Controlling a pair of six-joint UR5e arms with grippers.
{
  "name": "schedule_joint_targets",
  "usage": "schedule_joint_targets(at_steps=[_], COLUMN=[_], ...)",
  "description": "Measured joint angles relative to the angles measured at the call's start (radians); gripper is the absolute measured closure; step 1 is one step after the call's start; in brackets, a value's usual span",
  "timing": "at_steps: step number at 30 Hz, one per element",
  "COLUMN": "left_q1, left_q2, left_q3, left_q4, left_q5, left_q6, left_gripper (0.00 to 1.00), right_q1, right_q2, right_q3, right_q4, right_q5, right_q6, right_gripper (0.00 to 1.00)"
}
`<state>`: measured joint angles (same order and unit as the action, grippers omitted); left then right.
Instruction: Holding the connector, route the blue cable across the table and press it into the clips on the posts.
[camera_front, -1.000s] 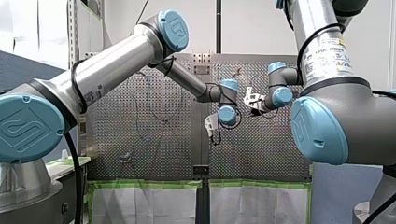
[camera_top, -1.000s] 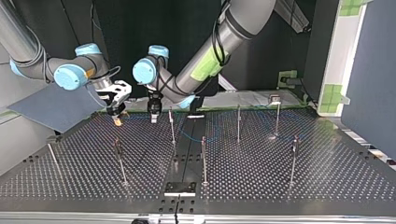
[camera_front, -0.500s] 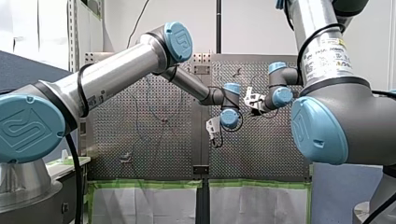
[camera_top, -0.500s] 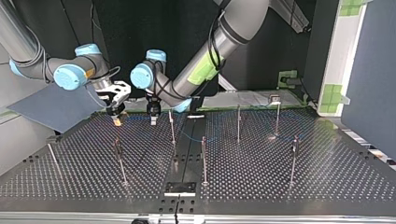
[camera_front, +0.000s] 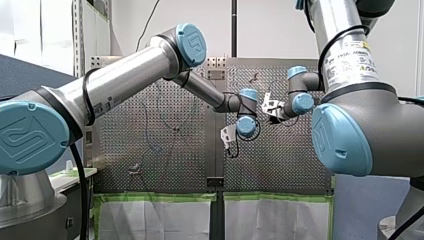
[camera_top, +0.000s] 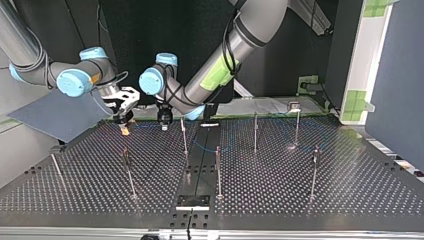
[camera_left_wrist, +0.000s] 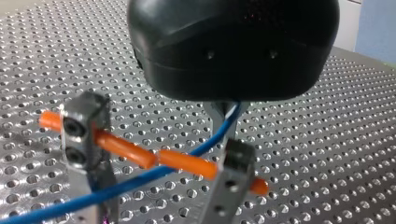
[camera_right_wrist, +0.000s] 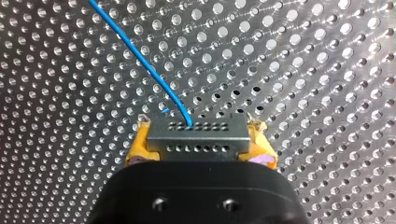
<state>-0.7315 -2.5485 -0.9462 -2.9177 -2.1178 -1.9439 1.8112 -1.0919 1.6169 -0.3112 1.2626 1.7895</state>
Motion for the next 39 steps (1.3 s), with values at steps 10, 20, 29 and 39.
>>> schedule_joint_targets(at_steps=[10, 20, 29, 39], left_q1=[-0.013, -0.036, -0.053, -0.059], left_q2=[0.019, 0.102, 0.181, 0.238], left_q3=[0.000, -0.003, -0.003, -0.003], left_q4=[-0.036, -0.091, -0.123, -0.135], left_q5=[-0.028, -0.050, -0.107, -0.117], left_q6=[-0.019, -0.029, -0.028, -0.016], left_gripper=[1.00, 1.00, 1.00, 1.00], right_q1=[0.000, -0.002, -0.002, -0.003], right_q2=[-0.025, -0.077, -0.141, -0.221], right_q3=[-0.012, -0.055, -0.071, -0.105], right_q4=[0.004, 0.064, 0.102, 0.162], right_q5=[-0.001, -0.006, -0.025, -0.033], right_q6=[0.002, 0.001, 0.011, 0.022], right_gripper=[1.00, 1.00, 1.00, 1.00])
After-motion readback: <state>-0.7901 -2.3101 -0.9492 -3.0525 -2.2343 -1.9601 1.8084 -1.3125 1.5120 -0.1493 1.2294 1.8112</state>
